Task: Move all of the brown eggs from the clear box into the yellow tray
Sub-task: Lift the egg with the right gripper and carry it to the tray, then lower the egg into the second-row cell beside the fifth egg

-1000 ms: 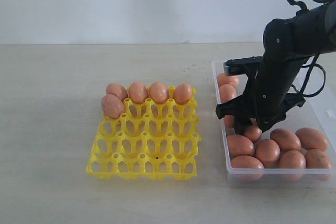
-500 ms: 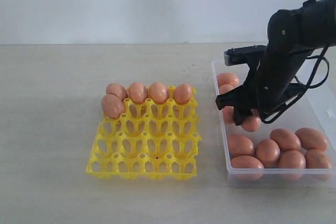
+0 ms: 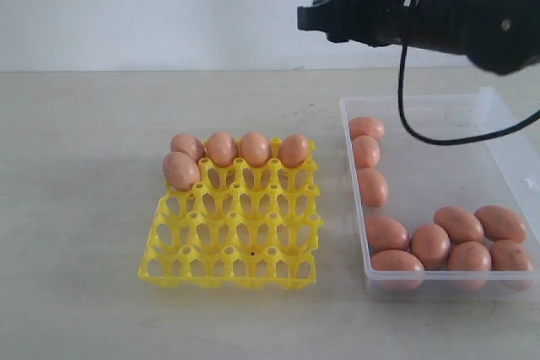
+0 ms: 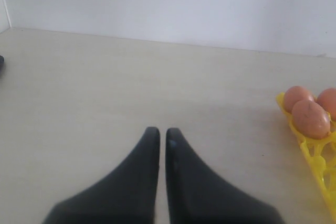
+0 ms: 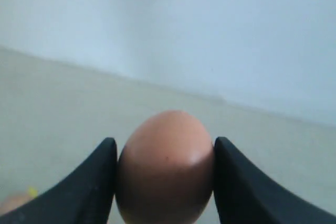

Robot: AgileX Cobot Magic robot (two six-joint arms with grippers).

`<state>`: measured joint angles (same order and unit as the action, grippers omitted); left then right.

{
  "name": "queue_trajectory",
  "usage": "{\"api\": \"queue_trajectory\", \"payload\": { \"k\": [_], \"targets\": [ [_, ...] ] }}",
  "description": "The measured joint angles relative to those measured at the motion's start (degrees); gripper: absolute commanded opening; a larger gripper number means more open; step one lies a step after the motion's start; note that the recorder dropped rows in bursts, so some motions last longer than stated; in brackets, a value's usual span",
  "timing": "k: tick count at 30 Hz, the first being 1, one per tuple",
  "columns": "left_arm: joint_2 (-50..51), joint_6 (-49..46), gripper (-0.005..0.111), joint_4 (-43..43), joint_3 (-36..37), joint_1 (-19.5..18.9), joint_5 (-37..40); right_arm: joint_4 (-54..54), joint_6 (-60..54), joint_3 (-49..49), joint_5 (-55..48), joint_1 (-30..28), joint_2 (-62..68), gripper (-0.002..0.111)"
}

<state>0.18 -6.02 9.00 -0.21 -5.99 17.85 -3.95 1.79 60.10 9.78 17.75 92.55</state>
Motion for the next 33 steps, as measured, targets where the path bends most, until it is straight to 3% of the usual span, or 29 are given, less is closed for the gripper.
{"api": "queue_trajectory", "payload": {
  "k": [6,10,13,16,33],
  "targets": [
    [0.0,0.0,0.004,0.0,0.0,0.0,0.0,1.93,15.01,-5.83,33.51,3.9,5.5,0.0],
    [0.0,0.0,0.004,0.0,0.0,0.0,0.0,15.35,24.93,-6.17,46.39,4.45,12.13,0.0],
    [0.0,0.0,0.004,0.0,0.0,0.0,0.0,28.2,24.37,-6.17,49.78,4.99,16.36,0.0],
    [0.0,0.0,0.004,0.0,0.0,0.0,0.0,34.05,19.13,-6.17,50.31,5.54,21.32,0.0],
    [0.0,0.0,0.004,0.0,0.0,0.0,0.0,33.37,14.79,-2.24,53.56,6.26,34.99,0.0]
  ]
}}
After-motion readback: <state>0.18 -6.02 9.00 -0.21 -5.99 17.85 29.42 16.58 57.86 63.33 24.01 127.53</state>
